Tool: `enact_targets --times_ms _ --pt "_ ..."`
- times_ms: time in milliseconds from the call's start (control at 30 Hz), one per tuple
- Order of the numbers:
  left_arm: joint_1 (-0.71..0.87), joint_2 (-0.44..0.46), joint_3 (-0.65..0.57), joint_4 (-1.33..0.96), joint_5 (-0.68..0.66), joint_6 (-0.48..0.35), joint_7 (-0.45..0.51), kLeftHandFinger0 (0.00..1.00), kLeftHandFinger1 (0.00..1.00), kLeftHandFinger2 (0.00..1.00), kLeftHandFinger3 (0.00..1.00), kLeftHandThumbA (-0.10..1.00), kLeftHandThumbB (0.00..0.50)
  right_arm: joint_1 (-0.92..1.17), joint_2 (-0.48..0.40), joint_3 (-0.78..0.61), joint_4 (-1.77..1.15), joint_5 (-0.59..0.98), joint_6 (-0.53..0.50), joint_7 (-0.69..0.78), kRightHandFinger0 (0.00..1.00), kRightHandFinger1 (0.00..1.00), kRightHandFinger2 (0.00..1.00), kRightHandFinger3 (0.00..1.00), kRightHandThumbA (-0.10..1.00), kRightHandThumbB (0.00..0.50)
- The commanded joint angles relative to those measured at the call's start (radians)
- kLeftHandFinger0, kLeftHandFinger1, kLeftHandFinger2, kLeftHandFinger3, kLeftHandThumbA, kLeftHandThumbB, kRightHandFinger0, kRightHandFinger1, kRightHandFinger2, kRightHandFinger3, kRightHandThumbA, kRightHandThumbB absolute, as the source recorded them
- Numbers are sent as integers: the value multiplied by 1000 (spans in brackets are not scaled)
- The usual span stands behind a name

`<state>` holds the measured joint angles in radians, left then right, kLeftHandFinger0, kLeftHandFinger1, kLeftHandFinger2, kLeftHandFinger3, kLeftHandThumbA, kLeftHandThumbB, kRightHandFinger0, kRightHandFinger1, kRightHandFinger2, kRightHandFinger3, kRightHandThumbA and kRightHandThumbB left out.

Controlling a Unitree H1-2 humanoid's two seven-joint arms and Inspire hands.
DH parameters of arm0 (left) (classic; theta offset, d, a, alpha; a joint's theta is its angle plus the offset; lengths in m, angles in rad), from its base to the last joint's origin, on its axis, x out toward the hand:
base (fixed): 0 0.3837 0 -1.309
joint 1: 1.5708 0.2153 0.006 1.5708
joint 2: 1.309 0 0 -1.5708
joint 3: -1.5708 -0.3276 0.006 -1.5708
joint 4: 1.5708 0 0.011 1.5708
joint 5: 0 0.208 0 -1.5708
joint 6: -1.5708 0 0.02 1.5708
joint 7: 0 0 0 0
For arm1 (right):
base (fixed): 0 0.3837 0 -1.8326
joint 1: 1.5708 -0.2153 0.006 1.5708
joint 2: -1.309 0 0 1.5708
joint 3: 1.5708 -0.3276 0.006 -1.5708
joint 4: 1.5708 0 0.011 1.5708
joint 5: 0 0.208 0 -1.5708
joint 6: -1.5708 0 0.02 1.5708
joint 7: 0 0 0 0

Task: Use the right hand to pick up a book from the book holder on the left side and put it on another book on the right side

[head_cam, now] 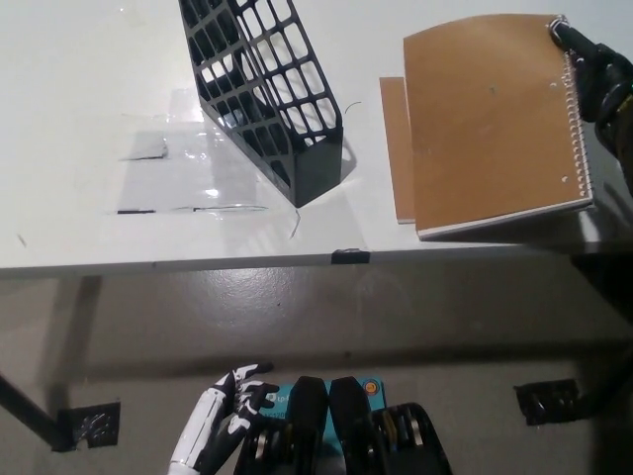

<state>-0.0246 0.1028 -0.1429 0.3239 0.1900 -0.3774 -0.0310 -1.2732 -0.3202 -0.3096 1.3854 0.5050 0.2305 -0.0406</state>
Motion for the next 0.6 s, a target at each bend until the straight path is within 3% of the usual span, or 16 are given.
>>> enact_targets --times_ms 0,33,67,100,133,200,267,400,567 --pt "1 -1 -5 -13 18 -36 12 534 580 632 759 885 111 -76 -28 -32 -22 -14 -154 -29 1 252 754 451 -100 242" --pt "0 -1 -6 -16 17 -32 8 545 584 636 764 894 107 -75 -26 -41 -25 -12 -184 -25 58 309 727 440 -100 272" --pt "1 -3 -5 -17 6 -33 4 531 579 632 762 877 103 -67 -30 -35 -24 -19 -204 25 583 938 1000 1000 76 360" --pt "2 -3 -5 -17 4 -33 3 530 579 632 762 875 104 -65 -30 -35 -24 -20 -208 30 586 936 1000 1000 72 349" --pt "3 -3 -4 -19 0 -27 1 533 582 634 764 871 111 -55 -33 -27 -28 -23 -224 120 1000 1000 1000 1000 251 341" --pt "1 1 -5 -17 4 -31 2 543 584 633 763 881 114 -52 -36 -13 -30 -36 -229 169 1000 1000 1000 1000 376 349" --pt "-4 1 -6 -12 4 -36 1 546 583 631 762 884 113 -54 -38 -12 -31 -41 -229 184 1000 1000 1000 1000 385 349" --pt "-3 0 -8 -16 4 -32 -1 538 577 627 765 868 117 -48 -35 -20 -31 -40 -241 211 1000 1000 1000 1000 387 292" --pt "-4 4 -12 -15 14 -40 3 533 573 626 763 901 115 -40 -32 -22 -30 -43 -251 230 1000 1000 1000 1000 413 299"
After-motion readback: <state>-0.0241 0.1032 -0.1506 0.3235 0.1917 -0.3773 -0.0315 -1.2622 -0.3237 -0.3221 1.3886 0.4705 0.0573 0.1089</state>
